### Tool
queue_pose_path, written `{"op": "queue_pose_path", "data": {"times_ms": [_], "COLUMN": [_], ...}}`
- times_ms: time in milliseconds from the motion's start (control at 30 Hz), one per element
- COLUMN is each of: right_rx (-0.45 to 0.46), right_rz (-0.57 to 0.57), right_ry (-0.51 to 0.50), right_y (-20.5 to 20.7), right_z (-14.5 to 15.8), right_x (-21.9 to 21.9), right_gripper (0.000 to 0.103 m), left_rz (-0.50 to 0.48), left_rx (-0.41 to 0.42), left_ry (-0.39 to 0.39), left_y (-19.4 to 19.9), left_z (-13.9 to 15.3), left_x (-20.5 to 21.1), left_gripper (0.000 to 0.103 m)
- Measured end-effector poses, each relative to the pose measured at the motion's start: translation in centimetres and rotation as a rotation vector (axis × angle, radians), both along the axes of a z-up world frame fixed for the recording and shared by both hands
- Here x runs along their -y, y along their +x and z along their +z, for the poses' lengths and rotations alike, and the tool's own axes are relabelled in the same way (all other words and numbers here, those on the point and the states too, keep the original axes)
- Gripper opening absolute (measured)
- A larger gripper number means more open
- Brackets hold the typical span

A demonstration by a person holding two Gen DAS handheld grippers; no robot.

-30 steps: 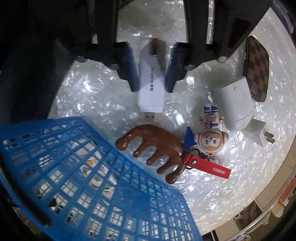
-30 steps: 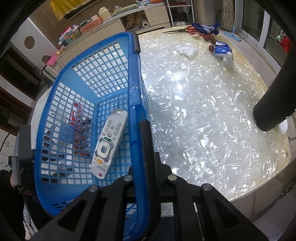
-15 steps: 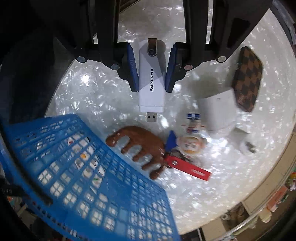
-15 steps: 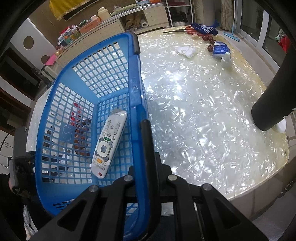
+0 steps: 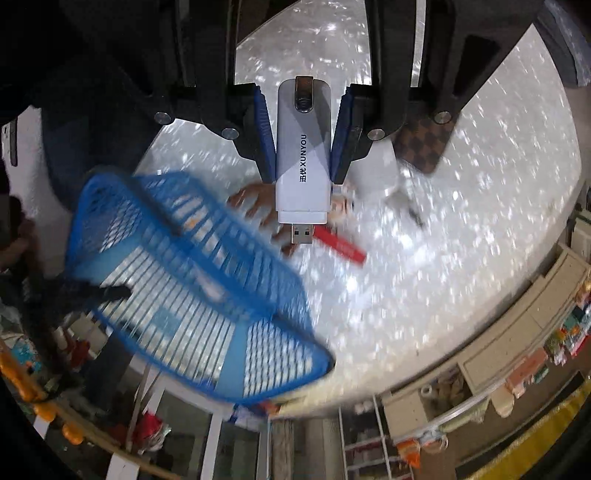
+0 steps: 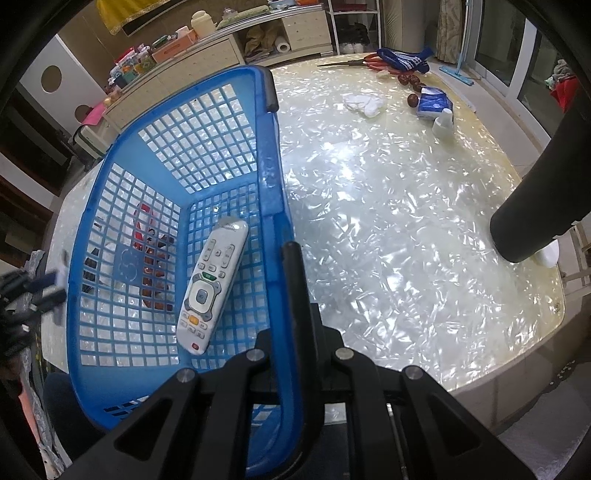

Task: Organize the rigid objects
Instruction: 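Lift the USB stick with the left gripper and carry it over the basket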

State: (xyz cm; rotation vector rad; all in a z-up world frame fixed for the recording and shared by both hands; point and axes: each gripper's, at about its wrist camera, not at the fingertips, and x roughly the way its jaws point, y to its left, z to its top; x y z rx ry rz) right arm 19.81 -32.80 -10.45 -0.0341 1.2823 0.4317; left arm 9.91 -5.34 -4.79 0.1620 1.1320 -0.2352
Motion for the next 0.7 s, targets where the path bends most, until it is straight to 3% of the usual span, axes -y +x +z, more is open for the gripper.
{"op": "queue_pose_path", "data": {"times_ms": [233, 400, 600, 700], "right_rx": [0.001, 0.0, 0.002, 0.005], "right_rz": [0.002, 0.001, -0.002, -0.001], "right_ry": [0.002, 0.012, 0.033, 0.046], "right_y": [0.1, 0.1, 0.1, 0.0], "right_z": [0.0, -0.1, -0.2, -0.2], "right_x": [0.0, 0.1, 0.4, 0.4], "right_gripper": [0.008, 0.008, 0.008, 0.008], "left_rz": [-0.114, -0.217, -0.339, -0.359], "left_rx": [0.076, 0.069, 0.12, 0.106], "left_ry": [-0.018, -0.017, -0.016, -0.003], "left_y": [1.6, 3.2, 4.5, 5.7], "left_z": [4.0, 3.6, 3.1, 2.3], "left_x": [3.5, 6.4, 10.1, 11.5], "left_gripper": [0.033, 0.033, 0.033, 0.033]}}
